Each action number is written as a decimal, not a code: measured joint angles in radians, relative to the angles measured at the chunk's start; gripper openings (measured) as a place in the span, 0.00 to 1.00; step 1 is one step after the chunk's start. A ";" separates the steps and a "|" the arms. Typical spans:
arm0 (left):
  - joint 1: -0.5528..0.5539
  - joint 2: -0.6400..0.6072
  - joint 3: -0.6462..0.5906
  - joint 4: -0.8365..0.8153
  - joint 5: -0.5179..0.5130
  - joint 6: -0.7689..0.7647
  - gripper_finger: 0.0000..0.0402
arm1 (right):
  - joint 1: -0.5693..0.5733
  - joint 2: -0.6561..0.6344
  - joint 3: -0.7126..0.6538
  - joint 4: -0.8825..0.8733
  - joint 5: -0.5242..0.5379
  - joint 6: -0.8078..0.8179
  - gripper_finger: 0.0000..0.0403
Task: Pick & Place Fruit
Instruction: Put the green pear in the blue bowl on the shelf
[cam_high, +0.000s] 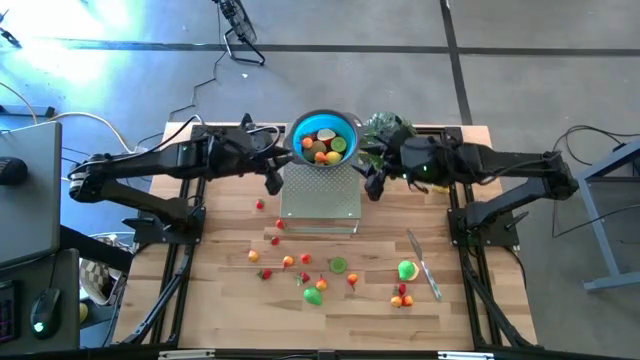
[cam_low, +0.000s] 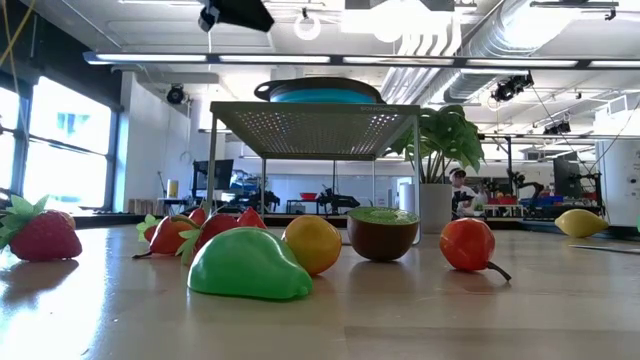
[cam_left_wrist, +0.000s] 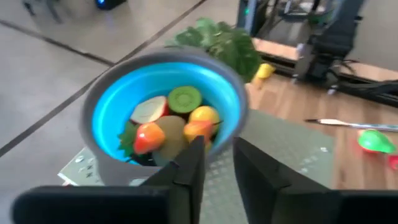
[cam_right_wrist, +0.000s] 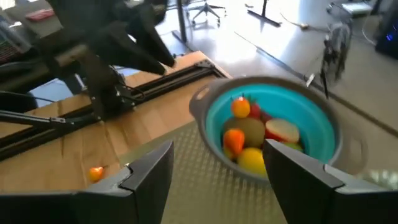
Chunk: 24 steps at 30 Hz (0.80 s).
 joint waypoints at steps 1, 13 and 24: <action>-0.010 -0.006 0.000 -0.003 0.000 0.001 0.16 | 0.025 0.000 0.000 -0.020 0.033 0.036 0.59; -0.052 -0.059 0.000 -0.079 0.003 -0.024 0.04 | 0.277 0.028 0.000 -0.490 0.081 0.835 0.59; -0.052 -0.069 0.000 -0.105 0.004 -0.059 0.04 | 0.403 0.140 0.000 -0.792 -0.147 1.313 0.59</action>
